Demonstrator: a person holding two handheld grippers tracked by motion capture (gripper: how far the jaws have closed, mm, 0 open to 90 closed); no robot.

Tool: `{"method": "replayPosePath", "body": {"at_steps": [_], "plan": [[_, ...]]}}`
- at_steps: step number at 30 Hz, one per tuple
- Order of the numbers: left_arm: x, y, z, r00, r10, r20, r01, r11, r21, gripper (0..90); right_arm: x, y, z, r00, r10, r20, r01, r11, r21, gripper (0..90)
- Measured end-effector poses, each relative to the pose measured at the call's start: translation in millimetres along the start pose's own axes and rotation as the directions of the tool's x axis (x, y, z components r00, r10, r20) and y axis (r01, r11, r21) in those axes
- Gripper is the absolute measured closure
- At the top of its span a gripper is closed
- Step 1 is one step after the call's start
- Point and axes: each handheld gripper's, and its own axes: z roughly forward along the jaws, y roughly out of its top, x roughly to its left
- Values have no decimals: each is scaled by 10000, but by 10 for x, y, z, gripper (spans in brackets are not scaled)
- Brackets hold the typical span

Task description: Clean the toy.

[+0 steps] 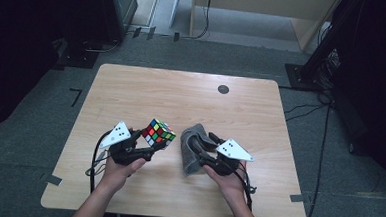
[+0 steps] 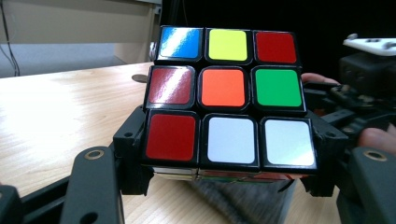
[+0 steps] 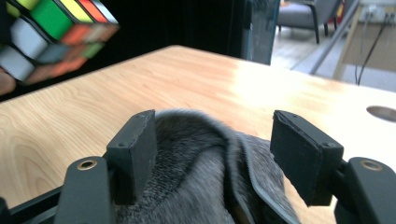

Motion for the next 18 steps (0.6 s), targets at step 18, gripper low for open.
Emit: {"method": "replayPosePath", "body": {"at_steps": [18], "plan": [[-142, 45, 90, 9987, -116, 487, 100, 9994, 333, 338, 446, 15, 73, 9663, -2128, -1448, 1945, 9722, -1308, 241]]}}
